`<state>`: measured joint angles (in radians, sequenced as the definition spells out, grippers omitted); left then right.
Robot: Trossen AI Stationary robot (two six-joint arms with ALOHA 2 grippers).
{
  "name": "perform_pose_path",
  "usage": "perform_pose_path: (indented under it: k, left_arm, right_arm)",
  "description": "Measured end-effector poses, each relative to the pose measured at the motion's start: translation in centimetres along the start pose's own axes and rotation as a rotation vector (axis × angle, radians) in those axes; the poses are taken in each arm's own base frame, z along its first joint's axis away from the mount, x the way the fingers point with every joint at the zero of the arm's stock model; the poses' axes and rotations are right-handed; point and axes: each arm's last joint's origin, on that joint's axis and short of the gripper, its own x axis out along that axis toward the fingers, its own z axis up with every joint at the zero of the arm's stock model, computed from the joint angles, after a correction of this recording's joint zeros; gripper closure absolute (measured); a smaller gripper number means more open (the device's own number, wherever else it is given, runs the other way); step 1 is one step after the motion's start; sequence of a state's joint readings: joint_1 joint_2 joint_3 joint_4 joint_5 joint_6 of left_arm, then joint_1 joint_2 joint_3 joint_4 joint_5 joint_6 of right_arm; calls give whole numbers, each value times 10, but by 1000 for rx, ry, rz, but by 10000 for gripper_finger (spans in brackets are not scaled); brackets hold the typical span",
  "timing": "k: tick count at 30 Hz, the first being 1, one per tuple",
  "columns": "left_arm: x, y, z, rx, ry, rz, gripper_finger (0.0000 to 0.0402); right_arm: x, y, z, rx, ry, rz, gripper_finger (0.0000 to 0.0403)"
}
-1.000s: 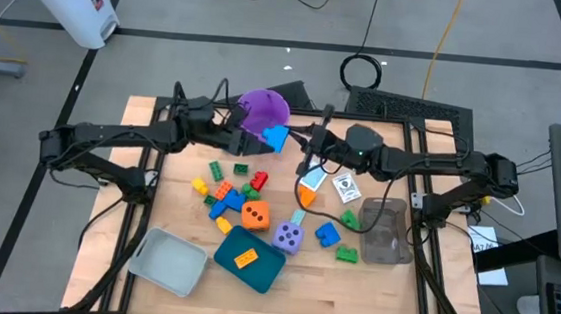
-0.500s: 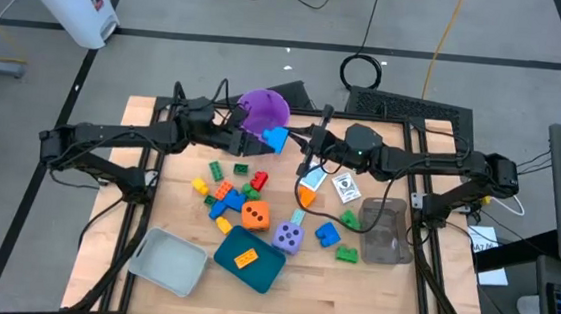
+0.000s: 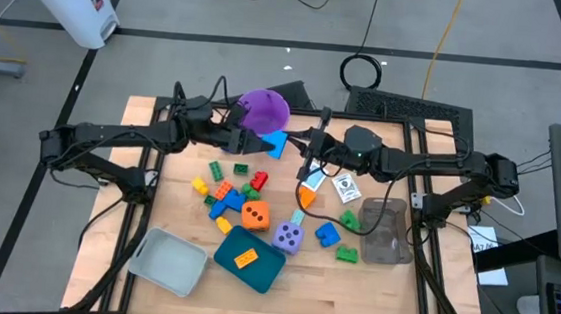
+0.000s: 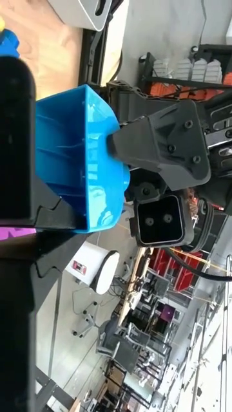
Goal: Pick & Place Toys
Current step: Put the blue game piece into the blue bin
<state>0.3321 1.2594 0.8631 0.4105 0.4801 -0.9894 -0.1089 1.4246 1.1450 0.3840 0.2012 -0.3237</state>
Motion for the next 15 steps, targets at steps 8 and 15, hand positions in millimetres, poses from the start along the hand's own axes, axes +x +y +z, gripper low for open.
perform_pose_path:
  k: [8,15]
  left_arm:
    - [0,2,-1,-3,11,19,226]
    - [0,3,-2,7,15,33,254]
  right_arm:
    - [0,0,0,21,4,-2,396]
    - [0,0,0,22,4,0,393]
